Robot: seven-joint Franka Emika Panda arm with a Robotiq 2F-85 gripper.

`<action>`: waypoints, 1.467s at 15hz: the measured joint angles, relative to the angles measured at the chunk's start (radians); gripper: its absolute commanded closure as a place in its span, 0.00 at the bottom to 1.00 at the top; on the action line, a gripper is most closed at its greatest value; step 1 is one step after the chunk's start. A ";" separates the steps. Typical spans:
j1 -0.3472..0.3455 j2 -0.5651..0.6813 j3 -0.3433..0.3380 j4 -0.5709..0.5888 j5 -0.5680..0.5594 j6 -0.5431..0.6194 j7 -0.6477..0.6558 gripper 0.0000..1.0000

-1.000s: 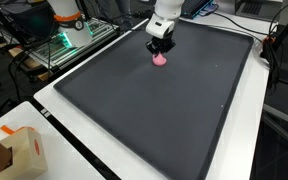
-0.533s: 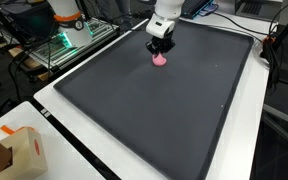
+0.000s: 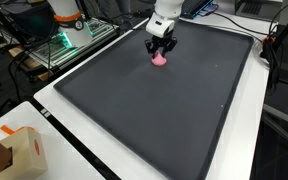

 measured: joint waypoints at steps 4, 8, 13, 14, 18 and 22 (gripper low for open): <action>-0.001 -0.027 0.001 0.000 0.034 -0.042 -0.001 0.00; -0.017 -0.071 0.006 -0.002 0.126 -0.106 -0.036 0.00; -0.091 -0.109 0.004 -0.007 0.319 -0.180 -0.154 0.00; -0.110 -0.112 0.000 -0.009 0.357 -0.194 -0.175 0.00; -0.180 -0.112 -0.032 -0.025 0.481 -0.239 -0.225 0.00; -0.222 -0.105 -0.070 -0.042 0.564 -0.261 -0.235 0.00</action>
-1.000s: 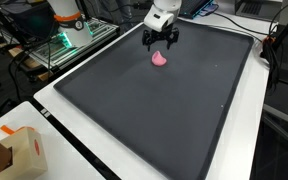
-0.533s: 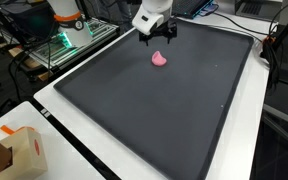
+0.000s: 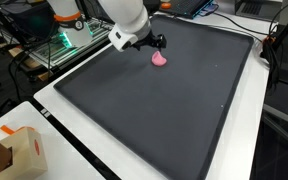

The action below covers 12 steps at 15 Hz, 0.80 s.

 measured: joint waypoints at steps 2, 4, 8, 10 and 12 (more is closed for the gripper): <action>-0.012 0.009 -0.014 -0.006 0.031 -0.007 -0.001 0.00; -0.020 0.024 -0.025 -0.006 0.057 -0.011 -0.002 0.00; -0.028 0.060 -0.037 -0.003 0.096 -0.011 -0.007 0.00; -0.031 0.081 -0.040 0.002 0.115 -0.011 -0.012 0.00; -0.033 0.102 -0.041 0.009 0.137 -0.011 -0.021 0.00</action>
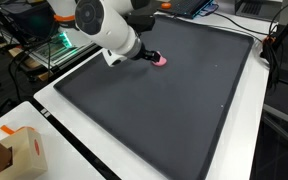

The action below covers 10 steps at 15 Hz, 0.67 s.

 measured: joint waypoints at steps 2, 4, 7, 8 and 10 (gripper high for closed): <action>-0.003 0.021 0.000 0.011 0.022 0.000 -0.010 0.00; -0.007 0.042 0.000 0.026 0.042 -0.007 -0.016 0.00; -0.009 0.073 -0.001 0.051 0.066 -0.016 -0.023 0.00; -0.010 0.083 -0.001 0.060 0.070 -0.019 -0.025 0.00; -0.009 0.102 -0.001 0.082 0.071 -0.033 -0.027 0.00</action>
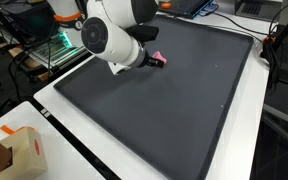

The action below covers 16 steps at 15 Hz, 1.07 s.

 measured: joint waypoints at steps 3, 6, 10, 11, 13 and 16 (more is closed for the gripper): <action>0.004 0.021 0.000 0.039 -0.009 -0.020 -0.003 0.00; 0.017 0.034 0.001 0.083 -0.057 -0.053 -0.002 0.00; 0.047 0.060 0.000 0.154 -0.215 -0.102 0.012 0.00; 0.057 0.069 0.001 0.174 -0.258 -0.114 0.016 0.00; 0.079 0.088 0.004 0.218 -0.338 -0.134 0.019 0.00; 0.108 0.117 0.017 0.286 -0.427 -0.162 0.019 0.00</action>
